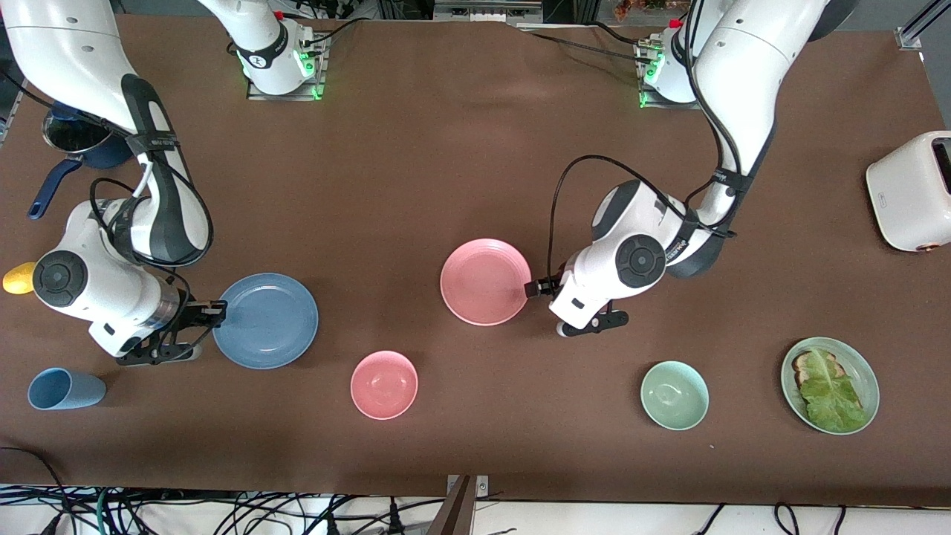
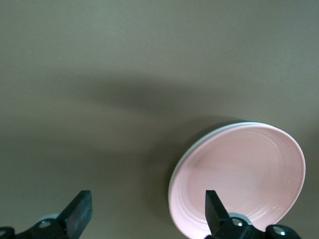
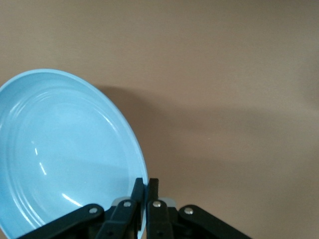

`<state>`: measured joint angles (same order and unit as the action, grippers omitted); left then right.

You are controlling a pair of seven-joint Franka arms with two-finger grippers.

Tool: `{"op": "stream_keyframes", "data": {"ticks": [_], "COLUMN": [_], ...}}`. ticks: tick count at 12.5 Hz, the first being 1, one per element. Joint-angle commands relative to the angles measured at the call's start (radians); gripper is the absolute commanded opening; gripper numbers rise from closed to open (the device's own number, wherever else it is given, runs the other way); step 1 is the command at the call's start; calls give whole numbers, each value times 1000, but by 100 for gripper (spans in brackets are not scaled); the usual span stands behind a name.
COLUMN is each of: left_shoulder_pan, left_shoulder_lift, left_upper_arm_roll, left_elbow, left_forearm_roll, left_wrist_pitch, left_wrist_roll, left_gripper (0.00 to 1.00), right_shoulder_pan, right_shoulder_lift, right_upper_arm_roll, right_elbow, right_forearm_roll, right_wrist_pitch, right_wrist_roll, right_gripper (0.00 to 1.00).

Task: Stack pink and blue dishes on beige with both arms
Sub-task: 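Open the left gripper while the right gripper lifts the blue plate, then place the blue plate on the pink while the left gripper withdraws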

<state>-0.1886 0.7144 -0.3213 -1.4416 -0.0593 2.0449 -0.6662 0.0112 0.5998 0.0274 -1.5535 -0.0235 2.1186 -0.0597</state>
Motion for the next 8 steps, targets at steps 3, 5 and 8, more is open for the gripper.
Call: {"op": "stream_keyframes", "data": {"ticks": [3,5,8], "left_shoulder_pan": [87,130,213], "left_shoulder_lift": [-52,-72,-95], "left_upper_arm_roll": [-4,-2,-1], "left_elbow": [-16,-19,-19], "left_forearm_roll": [74,78,78], "left_wrist_pitch": [-83,-152,-212], "left_wrist_roll": [3,61,160], "left_gripper": [100,100,100], "right_shoulder_pan": [29,29,62], "right_shoulder_lift": [-41,-48,-46], "right_upper_arm_roll": [83,158,250], "right_elbow": [62,62,62], "right_forearm_roll": [5,4,-1], "right_wrist_pitch": [-138,-152,-158], "right_wrist_roll": [188,294,499], "right_gripper": [0,0,0]}}
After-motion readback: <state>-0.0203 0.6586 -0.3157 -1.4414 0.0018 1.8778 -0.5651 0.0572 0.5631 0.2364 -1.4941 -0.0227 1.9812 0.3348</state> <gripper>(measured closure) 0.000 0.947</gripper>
